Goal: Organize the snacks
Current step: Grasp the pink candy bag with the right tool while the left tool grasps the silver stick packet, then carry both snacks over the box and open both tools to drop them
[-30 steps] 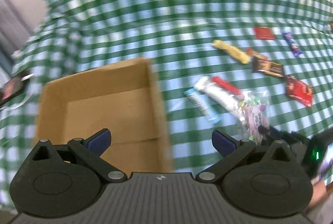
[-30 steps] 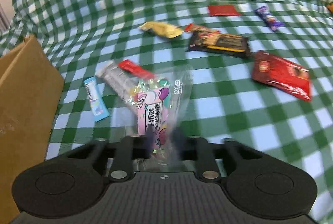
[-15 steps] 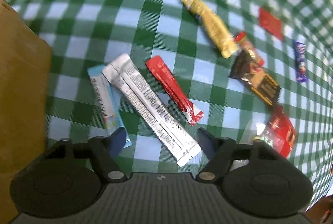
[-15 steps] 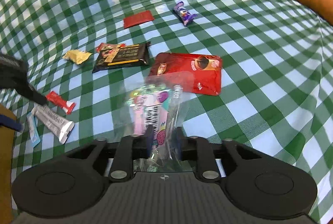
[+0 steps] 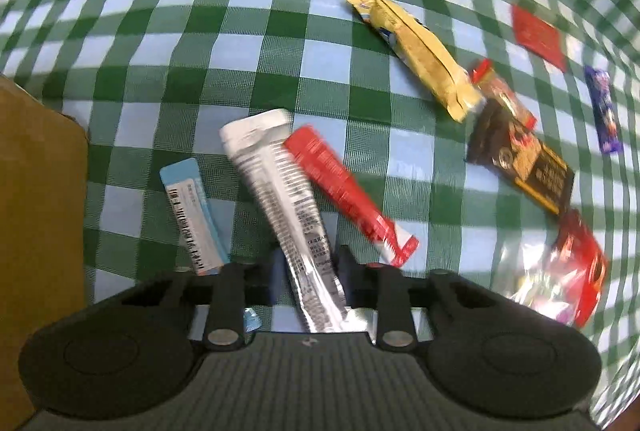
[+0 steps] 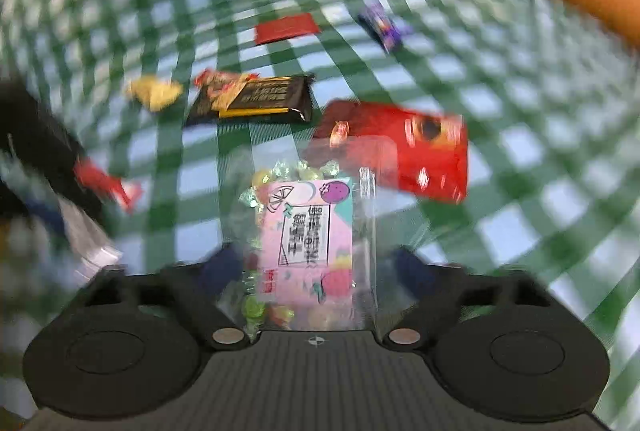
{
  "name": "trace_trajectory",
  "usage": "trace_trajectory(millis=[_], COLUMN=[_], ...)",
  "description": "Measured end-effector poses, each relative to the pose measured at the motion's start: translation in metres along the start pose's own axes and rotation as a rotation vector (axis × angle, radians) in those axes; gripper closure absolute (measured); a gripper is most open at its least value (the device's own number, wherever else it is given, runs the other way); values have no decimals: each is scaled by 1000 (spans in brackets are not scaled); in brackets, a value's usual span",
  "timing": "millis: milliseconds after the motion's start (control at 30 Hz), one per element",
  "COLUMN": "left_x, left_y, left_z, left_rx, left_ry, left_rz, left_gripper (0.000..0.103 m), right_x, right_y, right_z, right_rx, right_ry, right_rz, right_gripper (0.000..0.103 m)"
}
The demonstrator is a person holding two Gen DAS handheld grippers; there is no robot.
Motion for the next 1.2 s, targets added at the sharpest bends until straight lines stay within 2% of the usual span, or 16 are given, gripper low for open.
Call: trace_trajectory(millis=[33,67,133,400,600,733,933,1067,1200], left_x=[2,4,11,41,77,109,173,211,239], left_y=[2,5,11,42,80,119,186,221,252], left_z=[-4,-9,-24,-139,-227,-272,-311,-327,-348], left_rx=[-4,-5,8,158,176,109,83,70,96], left_ry=[-3,-4,-14,-147,-243,-319,-352,-363,-405], left_rz=[8,12,10,39,77,123,106,91,37], left_gripper=[84,85,86,86,86,86,86,86,86], right_x=[-1,-3,-8,-44,-60,-51,-13,6,16], right_y=[7,10,15,35,52,82,154,189,216], right_z=[-5,-11,-24,-122,-213,-266,-327,-359,-387], right_rx=[-11,-1,0,3,-64,-184,-330,-386,-394], right_ry=[-23,-35,-58,-282,-363,-350,-274,-226,-240], right_rz=[-32,-43,-60,-82,-19,-15,-68,-68,-140], right_gripper=[72,87,89,90,90,90,90,90,90])
Point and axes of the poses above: each gripper's, at about its wrist camera, not at the fingertips, and z roughly the way its jaws point, y to its left, x to its underside, the point moved 7 cm from there along z, roughly the way its jaws point, and after that the axes turned 8 degrees about -y, right-handed, at the moved point
